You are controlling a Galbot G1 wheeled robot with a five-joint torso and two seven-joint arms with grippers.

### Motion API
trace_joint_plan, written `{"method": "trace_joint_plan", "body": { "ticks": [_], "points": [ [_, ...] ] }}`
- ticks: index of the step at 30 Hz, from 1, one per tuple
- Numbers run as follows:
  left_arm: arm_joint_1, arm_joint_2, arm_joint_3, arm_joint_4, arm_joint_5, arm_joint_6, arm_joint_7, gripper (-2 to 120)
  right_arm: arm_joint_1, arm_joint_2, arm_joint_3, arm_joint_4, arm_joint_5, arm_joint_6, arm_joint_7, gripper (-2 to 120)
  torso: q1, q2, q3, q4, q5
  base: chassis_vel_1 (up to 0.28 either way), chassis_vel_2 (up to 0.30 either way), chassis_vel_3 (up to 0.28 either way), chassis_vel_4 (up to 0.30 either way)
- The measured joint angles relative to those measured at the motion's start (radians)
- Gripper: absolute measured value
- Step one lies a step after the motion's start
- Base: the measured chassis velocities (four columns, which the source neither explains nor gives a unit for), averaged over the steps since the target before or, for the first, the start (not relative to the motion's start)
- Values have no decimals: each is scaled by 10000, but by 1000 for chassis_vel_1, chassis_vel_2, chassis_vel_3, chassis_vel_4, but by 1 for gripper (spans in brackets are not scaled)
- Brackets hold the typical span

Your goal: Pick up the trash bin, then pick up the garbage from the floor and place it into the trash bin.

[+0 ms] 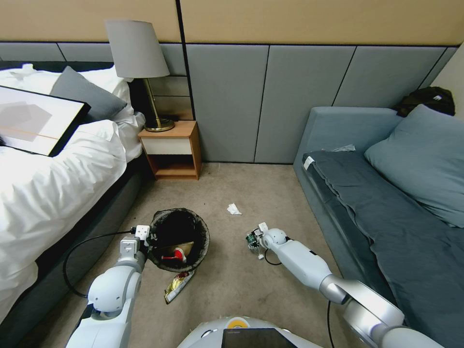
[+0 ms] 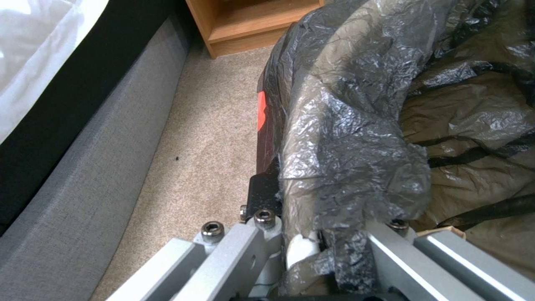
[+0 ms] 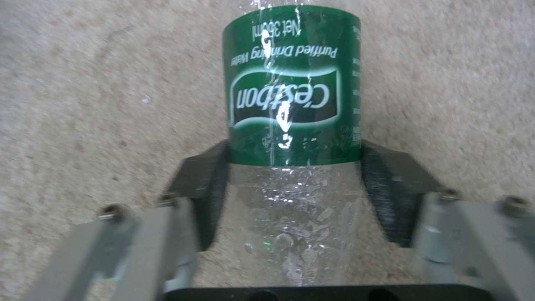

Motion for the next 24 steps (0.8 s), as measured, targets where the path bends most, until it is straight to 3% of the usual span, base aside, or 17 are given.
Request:
{"method": "trace_joint_plan", "body": {
  "ticks": [4, 9, 18, 24],
  "points": [
    [-41, 6, 16, 53, -1, 0, 3, 0, -1, -3, 3, 17, 2, 31, -41, 30, 0, 0, 0, -1, 0, 0, 0, 0, 0],
    [-95, 41, 15, 123, -4, 0, 7, 0, -15, -36, 12, 35, 13, 39, -75, 21, 0, 0, 0, -1, 0, 0, 0, 0, 0],
    [-84, 23, 15, 123, -4, 0, 10, 0, -37, -40, 28, 160, 22, 77, -81, 19, 0, 0, 0, 0, 0, 0, 0, 0, 0],
    [-42, 86, -75, -1, -12, 0, 8, 0, -143, -947, 328, 1763, 848, 1, 249, 19, 0, 0, 0, 0, 1, 0, 0, 0, 0]
  ]
}}
